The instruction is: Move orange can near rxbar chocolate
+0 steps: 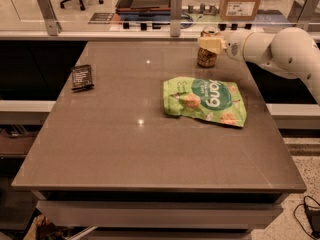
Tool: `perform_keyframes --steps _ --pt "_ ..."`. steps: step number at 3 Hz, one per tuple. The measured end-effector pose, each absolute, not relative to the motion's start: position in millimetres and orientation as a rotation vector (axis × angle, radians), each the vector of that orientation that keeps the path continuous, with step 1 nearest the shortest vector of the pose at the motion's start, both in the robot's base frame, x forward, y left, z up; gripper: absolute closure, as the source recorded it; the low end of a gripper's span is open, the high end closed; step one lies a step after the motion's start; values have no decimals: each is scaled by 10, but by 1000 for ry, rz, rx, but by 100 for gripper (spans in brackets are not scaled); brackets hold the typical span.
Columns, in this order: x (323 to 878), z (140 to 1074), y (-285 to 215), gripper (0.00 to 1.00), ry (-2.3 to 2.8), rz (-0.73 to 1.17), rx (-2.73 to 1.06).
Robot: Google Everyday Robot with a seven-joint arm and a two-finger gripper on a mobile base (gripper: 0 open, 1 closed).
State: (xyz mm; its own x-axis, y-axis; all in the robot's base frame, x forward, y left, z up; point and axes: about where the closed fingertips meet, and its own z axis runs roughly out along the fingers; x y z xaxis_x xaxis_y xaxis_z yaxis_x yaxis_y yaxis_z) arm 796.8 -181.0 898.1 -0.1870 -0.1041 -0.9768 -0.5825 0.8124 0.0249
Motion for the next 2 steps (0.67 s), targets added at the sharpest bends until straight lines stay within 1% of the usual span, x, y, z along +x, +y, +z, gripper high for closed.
perform_keyframes --steps 1,2 --pt "7973 8972 -1782 88 1728 471 -539" --pt "7978 8964 -1756 100 1728 475 -542"
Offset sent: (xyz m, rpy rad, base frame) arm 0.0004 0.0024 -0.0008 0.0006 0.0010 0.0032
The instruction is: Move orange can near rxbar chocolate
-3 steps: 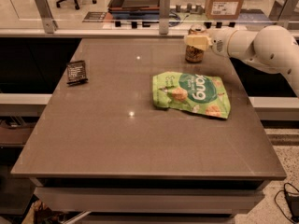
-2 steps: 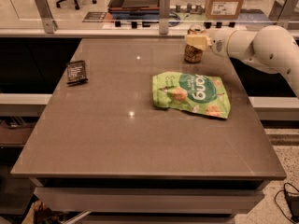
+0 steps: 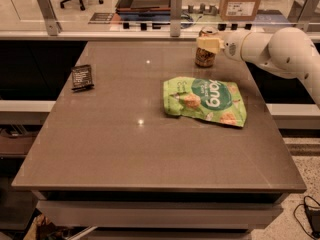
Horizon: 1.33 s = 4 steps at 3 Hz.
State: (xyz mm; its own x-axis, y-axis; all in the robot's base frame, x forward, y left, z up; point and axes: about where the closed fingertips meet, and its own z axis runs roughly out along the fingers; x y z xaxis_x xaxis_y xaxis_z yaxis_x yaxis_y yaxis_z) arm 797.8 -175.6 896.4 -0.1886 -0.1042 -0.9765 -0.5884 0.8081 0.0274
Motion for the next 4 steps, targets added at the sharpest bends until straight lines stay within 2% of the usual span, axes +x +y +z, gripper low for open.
perform_keyframes --steps 2,4 --pt "7984 9022 -1691 100 1740 473 -558" --pt "7916 9356 -1233 100 1735 484 -639"
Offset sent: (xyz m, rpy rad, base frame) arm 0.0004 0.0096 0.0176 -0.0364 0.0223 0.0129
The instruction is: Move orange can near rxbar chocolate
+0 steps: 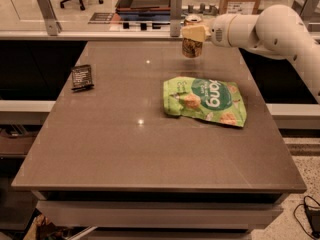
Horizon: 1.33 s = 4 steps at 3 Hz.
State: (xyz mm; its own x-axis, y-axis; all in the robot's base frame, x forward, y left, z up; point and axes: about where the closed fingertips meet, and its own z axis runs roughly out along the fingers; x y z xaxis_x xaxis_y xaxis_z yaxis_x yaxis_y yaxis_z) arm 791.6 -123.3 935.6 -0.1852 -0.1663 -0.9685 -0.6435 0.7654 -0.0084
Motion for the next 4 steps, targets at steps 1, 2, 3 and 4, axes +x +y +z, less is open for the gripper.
perform_keyframes --steps 1,2,3,4 --pt "7779 9481 -940 100 1736 489 -674" --pt "7577 9570 -640 100 1728 489 -697" --pt "7401 9607 -344 100 1699 501 -695" --pt "7261 9636 -98 100 1658 530 -701"
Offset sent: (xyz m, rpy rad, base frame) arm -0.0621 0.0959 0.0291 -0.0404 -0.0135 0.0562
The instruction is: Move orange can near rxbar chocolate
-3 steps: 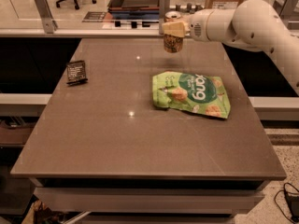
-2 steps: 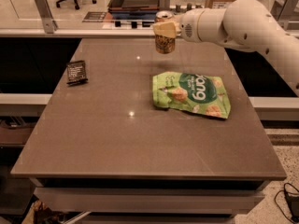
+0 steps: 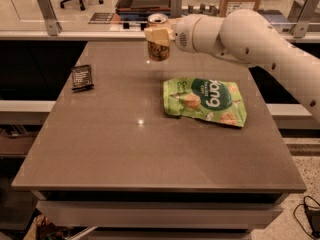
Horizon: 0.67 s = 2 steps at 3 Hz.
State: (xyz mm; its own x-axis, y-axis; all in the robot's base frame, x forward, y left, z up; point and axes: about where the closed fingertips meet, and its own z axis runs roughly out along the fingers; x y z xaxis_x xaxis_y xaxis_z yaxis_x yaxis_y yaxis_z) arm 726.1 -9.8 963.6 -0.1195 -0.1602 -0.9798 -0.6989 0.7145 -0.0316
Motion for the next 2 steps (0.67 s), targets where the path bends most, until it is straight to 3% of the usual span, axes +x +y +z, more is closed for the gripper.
perform_keyframes --steps 2 --pt "7005 9700 331 100 1547 687 -850"
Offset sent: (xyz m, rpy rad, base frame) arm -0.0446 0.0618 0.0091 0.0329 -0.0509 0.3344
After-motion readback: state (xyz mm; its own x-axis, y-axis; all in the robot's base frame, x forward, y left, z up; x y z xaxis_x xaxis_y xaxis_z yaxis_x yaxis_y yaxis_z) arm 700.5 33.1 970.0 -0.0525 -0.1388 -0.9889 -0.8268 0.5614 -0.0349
